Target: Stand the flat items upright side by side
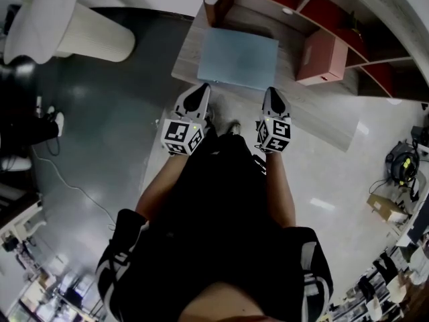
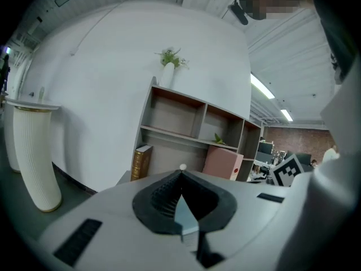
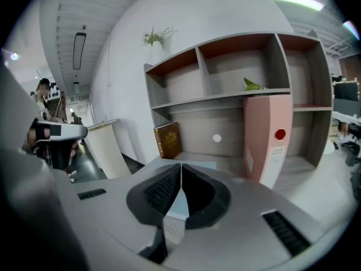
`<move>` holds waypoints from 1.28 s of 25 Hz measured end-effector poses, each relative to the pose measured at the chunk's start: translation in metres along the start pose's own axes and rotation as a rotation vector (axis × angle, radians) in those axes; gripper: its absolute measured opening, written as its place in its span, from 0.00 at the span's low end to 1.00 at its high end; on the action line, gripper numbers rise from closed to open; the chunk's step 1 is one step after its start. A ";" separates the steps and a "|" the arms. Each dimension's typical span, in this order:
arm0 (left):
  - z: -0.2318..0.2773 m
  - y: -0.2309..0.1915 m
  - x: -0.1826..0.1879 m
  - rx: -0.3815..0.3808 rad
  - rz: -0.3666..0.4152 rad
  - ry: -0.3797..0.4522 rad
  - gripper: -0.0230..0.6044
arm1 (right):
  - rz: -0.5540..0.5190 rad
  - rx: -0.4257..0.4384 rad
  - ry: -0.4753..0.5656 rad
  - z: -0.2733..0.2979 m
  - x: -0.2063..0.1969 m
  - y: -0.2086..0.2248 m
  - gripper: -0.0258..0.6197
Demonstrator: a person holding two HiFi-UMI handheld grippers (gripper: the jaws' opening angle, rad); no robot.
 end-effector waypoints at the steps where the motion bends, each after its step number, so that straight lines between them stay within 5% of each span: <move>1: 0.002 -0.003 -0.002 0.010 -0.003 -0.008 0.07 | 0.006 0.006 -0.016 0.003 -0.003 0.002 0.09; 4: 0.010 -0.015 -0.011 0.037 -0.035 -0.026 0.07 | 0.019 0.026 -0.074 0.013 -0.011 0.008 0.11; 6: 0.017 -0.025 -0.017 0.046 -0.053 -0.033 0.07 | 0.027 0.039 -0.115 0.023 -0.016 0.012 0.28; 12: 0.042 -0.067 -0.035 -0.001 -0.130 -0.053 0.08 | 0.081 0.044 -0.212 0.060 -0.025 0.026 0.41; 16: 0.064 -0.098 -0.060 -0.019 -0.193 -0.162 0.36 | 0.147 0.034 -0.307 0.089 -0.045 0.036 0.51; 24: 0.096 -0.144 -0.134 0.006 -0.292 -0.386 0.51 | 0.166 -0.009 -0.465 0.125 -0.082 0.052 0.54; 32: 0.104 -0.163 -0.183 0.019 -0.437 -0.459 0.53 | 0.192 -0.007 -0.535 0.136 -0.104 0.057 0.54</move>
Point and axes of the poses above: the fingertips, and each gripper's own axes: z forward along the fingers, y to its right, x out of its top, the point moved 8 cm from there along -z, backward along the fingers, and after that the axes turned 3 degrees about -x, right-handed, at the moved point
